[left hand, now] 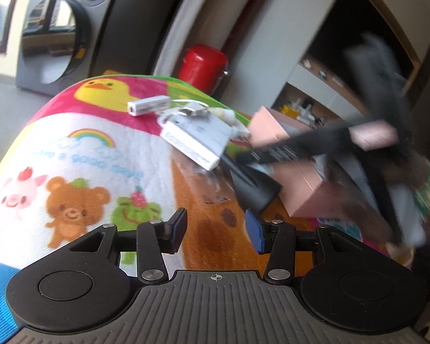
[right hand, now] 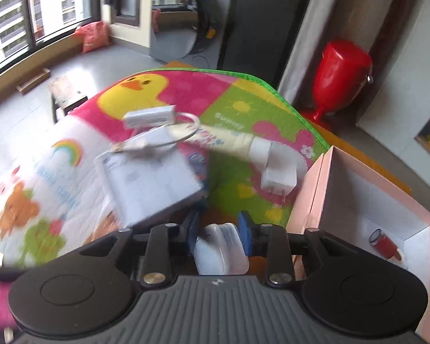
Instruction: Organize rigid objects
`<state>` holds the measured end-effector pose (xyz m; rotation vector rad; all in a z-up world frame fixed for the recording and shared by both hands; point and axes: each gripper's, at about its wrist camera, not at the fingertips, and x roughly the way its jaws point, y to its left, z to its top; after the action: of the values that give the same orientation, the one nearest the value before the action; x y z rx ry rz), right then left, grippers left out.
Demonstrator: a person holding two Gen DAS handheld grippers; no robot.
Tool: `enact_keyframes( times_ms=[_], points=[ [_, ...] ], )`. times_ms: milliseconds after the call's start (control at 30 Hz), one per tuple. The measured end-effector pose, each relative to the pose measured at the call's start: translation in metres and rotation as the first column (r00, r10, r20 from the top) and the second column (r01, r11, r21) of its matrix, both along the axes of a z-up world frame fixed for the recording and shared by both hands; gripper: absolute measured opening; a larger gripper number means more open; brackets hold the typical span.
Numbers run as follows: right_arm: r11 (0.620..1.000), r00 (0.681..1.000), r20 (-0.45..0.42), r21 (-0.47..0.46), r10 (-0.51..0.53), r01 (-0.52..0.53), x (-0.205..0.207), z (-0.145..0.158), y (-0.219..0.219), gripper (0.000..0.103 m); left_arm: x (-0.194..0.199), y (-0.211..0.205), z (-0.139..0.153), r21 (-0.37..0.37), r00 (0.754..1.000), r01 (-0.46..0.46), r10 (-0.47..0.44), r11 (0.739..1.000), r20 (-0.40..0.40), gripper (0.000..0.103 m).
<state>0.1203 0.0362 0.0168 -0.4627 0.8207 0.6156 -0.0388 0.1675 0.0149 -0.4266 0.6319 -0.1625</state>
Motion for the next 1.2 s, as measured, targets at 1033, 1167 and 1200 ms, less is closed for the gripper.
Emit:
enact_keyframes(
  times_ms=[1033,1167,1200],
  points=[
    [0.958,0.988,0.006,0.249,-0.152,0.146,-0.122,-0.033,-0.155,0.052,0.112,0.038,0.021,-0.065,0.989,-0.139,0.142,0.988,0.035,0.049],
    [0.944,0.987,-0.006,0.291,-0.159,0.154,-0.124,-0.039,-0.164,0.052,0.120,0.021,0.010,-0.050,1.000,-0.012,0.013,0.999,0.014,0.050],
    [0.943,0.988,-0.001,0.300,-0.153,0.146,-0.125,-0.039,-0.165,0.052,0.117,0.010,0.009,-0.008,0.999,0.043,-0.042,0.999,0.012,0.050]
  ],
)
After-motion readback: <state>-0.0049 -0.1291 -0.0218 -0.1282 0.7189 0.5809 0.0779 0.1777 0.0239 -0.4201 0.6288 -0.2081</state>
